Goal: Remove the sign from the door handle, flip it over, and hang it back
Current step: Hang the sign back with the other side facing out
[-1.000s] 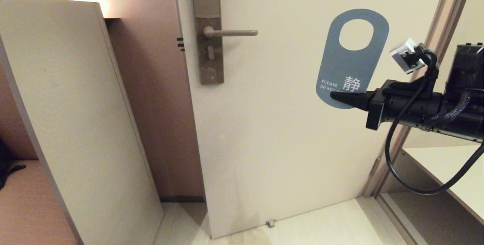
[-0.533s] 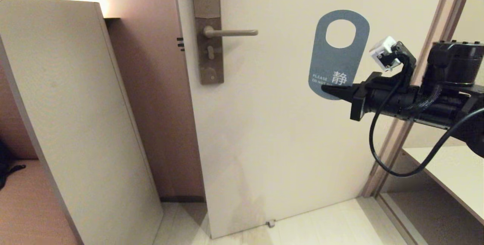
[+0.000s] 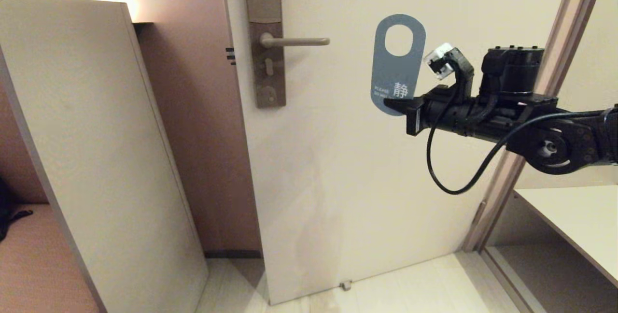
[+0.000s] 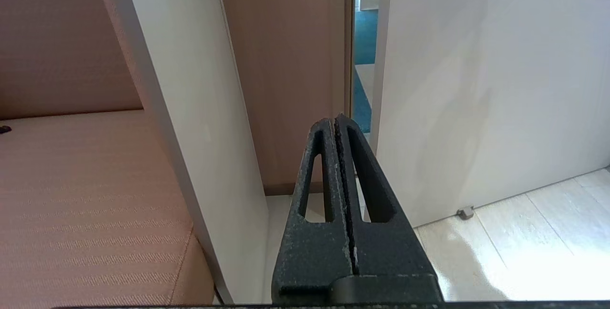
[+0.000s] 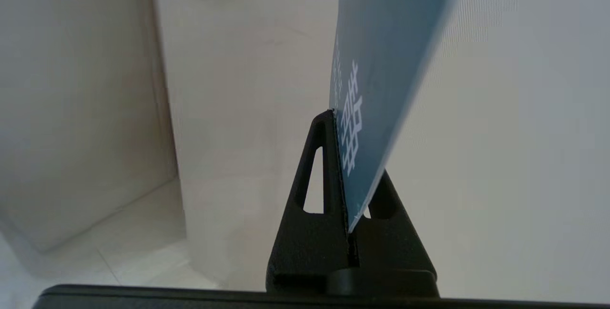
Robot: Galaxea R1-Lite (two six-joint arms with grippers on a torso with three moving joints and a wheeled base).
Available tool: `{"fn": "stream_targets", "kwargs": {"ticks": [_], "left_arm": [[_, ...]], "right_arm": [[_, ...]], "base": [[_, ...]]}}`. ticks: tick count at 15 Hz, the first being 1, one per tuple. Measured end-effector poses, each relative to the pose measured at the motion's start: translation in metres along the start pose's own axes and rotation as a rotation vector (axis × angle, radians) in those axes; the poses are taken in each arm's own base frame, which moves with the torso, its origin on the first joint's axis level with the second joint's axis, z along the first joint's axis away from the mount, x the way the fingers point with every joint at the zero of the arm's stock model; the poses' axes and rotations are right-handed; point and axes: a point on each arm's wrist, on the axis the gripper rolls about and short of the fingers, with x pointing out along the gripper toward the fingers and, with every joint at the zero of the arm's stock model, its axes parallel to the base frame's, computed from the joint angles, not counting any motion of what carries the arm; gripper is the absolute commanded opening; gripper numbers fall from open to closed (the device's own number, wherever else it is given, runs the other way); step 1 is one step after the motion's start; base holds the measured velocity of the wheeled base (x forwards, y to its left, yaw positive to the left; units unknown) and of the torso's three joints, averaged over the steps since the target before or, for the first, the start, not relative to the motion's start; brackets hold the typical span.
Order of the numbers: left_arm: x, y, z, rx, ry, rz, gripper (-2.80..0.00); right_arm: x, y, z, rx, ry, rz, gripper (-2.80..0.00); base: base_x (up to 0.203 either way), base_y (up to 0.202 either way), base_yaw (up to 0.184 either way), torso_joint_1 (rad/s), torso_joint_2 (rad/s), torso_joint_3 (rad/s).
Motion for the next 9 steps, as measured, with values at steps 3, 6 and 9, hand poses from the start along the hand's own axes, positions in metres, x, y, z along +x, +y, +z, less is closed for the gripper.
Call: {"fn": "stream_targets", "kwargs": {"ticks": [3,6,9], "left_arm": [[0.0,0.0,0.0,0.0,0.0,0.0,-2.8],[0.0,0.0,0.0,0.0,0.0,0.0,-2.8],[0.0,0.0,0.0,0.0,0.0,0.0,-2.8]], "right_arm": [[0.019,0.015,0.011,0.101,0.037,-0.026,-2.8],[0.037,0.027,0.019,0.119,0.07,-0.07,-2.8],[0.054,0.041,0.022,0.113,0.082,-0.089,-2.8]], "base": [[0.0,0.0,0.0,0.0,0.0,0.0],[0.0,0.0,0.0,0.0,0.0,0.0],[0.0,0.0,0.0,0.0,0.0,0.0]]}}
